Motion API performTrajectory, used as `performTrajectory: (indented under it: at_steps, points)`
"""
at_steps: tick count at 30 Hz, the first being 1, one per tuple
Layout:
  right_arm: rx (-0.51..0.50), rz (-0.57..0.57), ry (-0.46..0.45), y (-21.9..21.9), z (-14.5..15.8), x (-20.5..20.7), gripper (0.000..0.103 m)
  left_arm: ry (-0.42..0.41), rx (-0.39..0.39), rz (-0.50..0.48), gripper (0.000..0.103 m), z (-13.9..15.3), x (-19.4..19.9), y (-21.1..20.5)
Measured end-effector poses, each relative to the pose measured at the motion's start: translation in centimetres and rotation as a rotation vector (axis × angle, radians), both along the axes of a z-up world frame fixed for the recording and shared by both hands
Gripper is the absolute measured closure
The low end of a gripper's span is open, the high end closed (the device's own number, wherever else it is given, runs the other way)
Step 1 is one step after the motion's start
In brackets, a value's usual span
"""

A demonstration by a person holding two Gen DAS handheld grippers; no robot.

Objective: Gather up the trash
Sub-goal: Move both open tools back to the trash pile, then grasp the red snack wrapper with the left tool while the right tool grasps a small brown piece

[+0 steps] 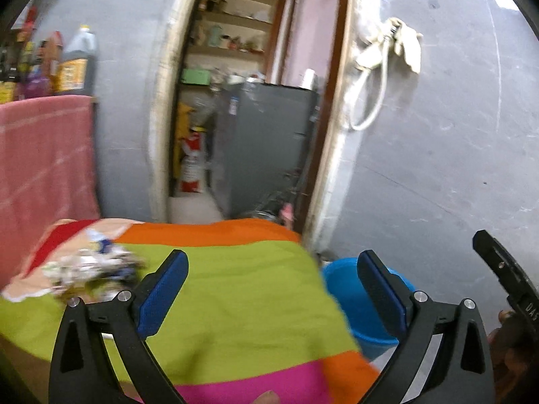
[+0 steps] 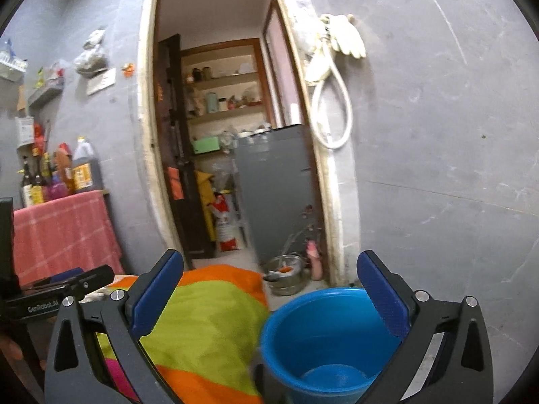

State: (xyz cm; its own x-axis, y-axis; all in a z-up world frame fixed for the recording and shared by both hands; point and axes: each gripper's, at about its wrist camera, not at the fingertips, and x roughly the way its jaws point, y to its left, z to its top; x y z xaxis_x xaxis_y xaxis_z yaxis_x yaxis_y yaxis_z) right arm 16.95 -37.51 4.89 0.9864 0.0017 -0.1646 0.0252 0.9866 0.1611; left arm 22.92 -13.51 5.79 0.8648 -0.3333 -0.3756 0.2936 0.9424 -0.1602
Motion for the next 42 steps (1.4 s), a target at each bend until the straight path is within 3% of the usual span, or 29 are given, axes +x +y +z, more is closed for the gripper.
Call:
performTrajectory:
  at_steps: [10, 16, 26, 29, 39, 42]
  points:
    - [0.015, 0.123, 0.023, 8.0, -0.2, 0.6, 0.0, -0.011, 0.043, 0.204, 0.004, -1.4, -4.5, 9.5]
    - [-0.012, 0.217, 0.09, 12.4, -1.6, 2.3, 0.0, 0.038, 0.066, 0.285, 0.004, -3.2, -5.5, 13.8]
    - [-0.075, 0.366, 0.24, 17.4, -4.6, 5.5, 0.001, 0.187, 0.035, 0.269, 0.005, -5.7, -3.8, 16.9]
    - [-0.09, 0.406, 0.282, 18.3, -5.3, 6.5, 0.016, 0.225, 0.009, 0.249, 0.008, -6.2, -3.0, 17.3]
    - [-0.152, 0.565, 0.454, 22.1, -7.9, 9.8, 0.055, 0.359, -0.056, 0.166, 0.053, -7.8, 0.2, 17.1]
    - [-0.164, 0.61, 0.501, 23.3, -8.5, 10.6, 0.062, 0.384, -0.067, 0.159, 0.06, -8.1, 0.9, 17.0]
